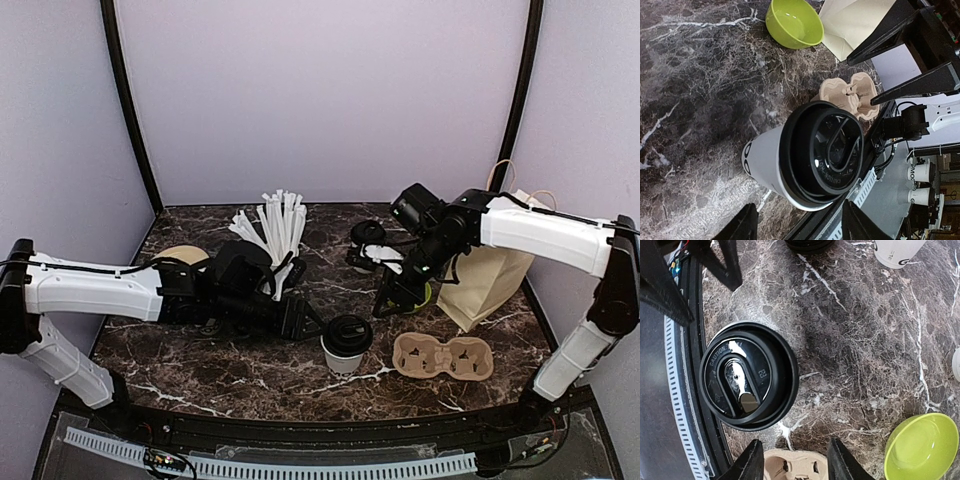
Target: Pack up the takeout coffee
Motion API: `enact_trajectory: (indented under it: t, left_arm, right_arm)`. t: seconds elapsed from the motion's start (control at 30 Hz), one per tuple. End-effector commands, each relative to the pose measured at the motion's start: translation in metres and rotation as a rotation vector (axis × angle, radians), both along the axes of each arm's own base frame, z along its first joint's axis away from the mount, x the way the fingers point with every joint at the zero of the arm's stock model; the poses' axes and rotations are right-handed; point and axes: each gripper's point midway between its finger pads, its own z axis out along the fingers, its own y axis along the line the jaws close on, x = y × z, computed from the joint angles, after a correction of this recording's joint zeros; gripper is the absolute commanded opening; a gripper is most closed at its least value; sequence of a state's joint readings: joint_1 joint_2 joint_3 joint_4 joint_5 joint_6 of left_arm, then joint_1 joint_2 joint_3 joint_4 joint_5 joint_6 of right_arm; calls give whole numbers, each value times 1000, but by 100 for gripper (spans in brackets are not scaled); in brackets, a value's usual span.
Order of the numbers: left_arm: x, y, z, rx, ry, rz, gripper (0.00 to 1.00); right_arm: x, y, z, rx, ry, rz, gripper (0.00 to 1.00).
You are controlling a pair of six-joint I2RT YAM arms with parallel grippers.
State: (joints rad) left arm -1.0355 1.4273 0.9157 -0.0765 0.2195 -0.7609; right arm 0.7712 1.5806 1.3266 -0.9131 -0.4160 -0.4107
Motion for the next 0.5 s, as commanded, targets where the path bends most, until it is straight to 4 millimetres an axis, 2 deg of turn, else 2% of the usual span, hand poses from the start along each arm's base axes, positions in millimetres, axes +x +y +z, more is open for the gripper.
enact_trajectory:
  t: [0.0,0.23,0.47]
  left_arm:
    - [-7,0,-10,-6,69,-2,60]
    - [-7,-3,-12,-31,76,-12,60]
    - [-8,-6,-15,-33,84,-25,60]
  right_arm:
    - [12,6,-4,4,-24,-18,40]
    - [22,3,-13,-32,-55,-48,39]
    - [14,9,-11,-13,-23,-18,40]
